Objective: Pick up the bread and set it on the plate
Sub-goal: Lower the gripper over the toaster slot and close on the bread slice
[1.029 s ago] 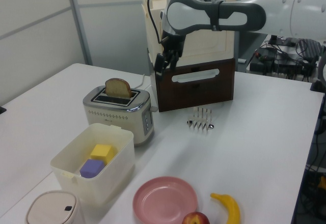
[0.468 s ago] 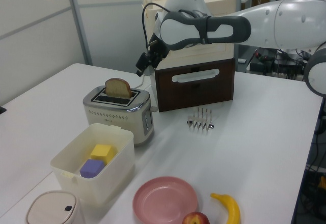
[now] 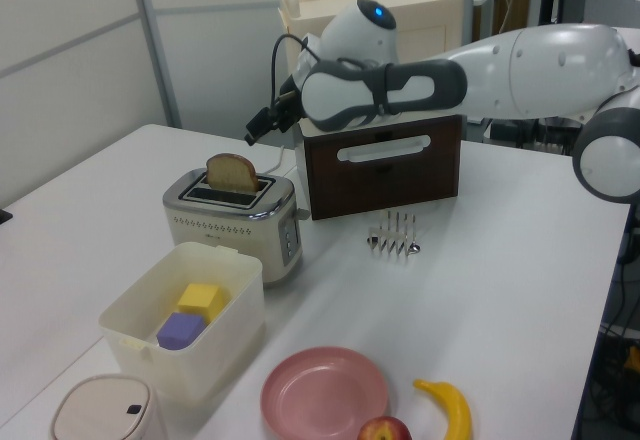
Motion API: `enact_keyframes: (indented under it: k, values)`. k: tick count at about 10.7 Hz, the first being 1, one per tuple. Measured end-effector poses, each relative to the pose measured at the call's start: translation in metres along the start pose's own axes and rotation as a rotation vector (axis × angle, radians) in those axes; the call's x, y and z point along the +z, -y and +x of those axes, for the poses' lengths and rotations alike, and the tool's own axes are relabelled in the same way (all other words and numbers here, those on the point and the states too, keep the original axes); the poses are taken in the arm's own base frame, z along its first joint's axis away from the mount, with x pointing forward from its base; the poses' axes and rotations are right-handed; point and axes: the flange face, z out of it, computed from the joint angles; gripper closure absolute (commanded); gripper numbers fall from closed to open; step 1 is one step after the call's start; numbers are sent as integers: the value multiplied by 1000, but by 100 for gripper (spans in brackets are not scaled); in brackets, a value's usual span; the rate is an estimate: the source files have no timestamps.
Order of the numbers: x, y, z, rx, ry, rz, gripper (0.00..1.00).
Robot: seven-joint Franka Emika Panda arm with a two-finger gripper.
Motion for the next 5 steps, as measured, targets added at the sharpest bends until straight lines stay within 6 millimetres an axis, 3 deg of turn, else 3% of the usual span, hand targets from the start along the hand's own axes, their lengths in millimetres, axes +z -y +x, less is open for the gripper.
enact_keyframes:
  k: [3, 5]
  values:
    - [27, 8, -14, 0, -39, 3, 0]
    - [36, 10, -20, 0, -27, 8, 10]
